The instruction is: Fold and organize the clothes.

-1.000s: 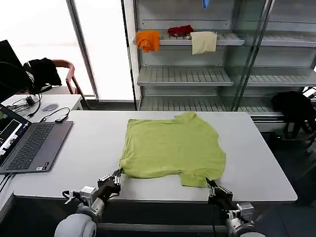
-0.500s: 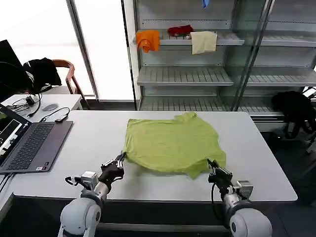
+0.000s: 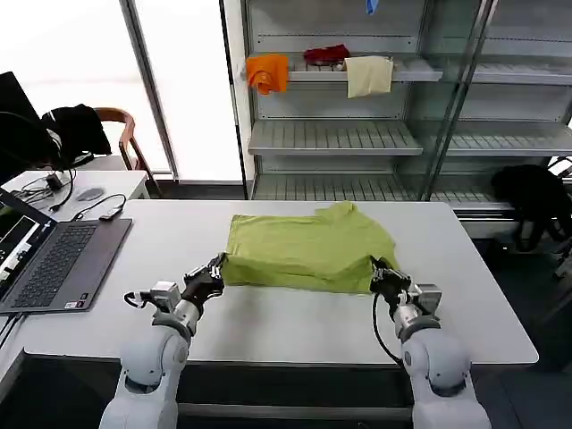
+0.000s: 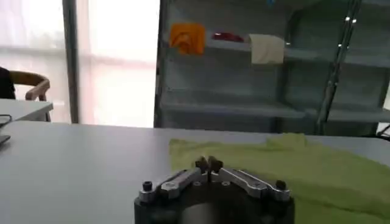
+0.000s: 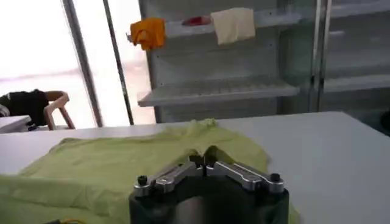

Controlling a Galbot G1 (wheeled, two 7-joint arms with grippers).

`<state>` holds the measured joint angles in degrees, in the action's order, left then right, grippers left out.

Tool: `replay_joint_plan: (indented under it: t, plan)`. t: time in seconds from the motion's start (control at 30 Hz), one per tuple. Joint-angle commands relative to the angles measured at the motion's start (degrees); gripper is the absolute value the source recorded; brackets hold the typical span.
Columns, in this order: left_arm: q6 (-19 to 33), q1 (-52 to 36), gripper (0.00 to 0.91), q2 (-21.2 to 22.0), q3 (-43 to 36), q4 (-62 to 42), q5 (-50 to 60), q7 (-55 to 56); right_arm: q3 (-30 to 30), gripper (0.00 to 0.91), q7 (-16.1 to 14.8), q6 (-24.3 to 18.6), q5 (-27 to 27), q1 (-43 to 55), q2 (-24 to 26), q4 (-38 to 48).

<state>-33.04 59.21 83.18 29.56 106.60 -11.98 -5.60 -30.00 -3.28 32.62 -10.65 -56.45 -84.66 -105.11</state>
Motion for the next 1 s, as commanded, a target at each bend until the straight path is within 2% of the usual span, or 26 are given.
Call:
replay_joint_plan:
  t: [0.03, 0.1, 0.13, 0.17, 0.37, 0.57, 0.8, 1.0]
  plan:
    - [0.0, -3.2, 0.02, -0.1, 0.0, -4.9, 0.2, 0.2, 0.6, 0.0, -0.3, 0.0, 2.3, 7.4, -0.9, 8.6]
    - [0.0, -3.2, 0.05, -0.2, 0.1, -5.7, 0.9, -0.3, 0.8, 0.0, -0.7, -0.3, 3.5, 7.9, -1.3, 9.7]
    - [0.1, -3.2, 0.141, -0.3, 0.2, -6.0, 1.1, -0.5, 1.0, 0.101, -0.6, -0.4, 4.0, 8.1, -1.5, 10.1]
    - [0.0, -3.4, 0.907, -0.3, 0.1, -6.4, 1.5, -0.4, 1.0, 0.907, -0.6, -0.7, 4.5, 8.4, -1.7, 10.8]
    - [1.7, -3.5, 0.907, -0.3, -0.1, -8.6, 3.5, -0.4, 0.8, 0.907, -0.1, -3.2, 7.7, 9.6, -2.5, 13.6]
    - [2.5, -3.5, 0.907, -0.3, -0.2, -8.6, 3.4, -0.6, 0.0, 0.907, 0.5, -4.3, 7.9, 11.3, -2.5, 15.6]
    - [2.2, -2.2, 0.907, -0.8, -0.1, -6.7, 3.4, -0.5, -1.4, 0.907, -0.5, -3.7, 7.8, 7.1, -0.3, 12.1]
    - [1.4, 0.7, 0.907, -1.3, -0.4, -5.5, 3.6, -1.1, -5.2, 0.907, -2.0, -2.9, 1.4, -1.6, 4.0, 6.0]
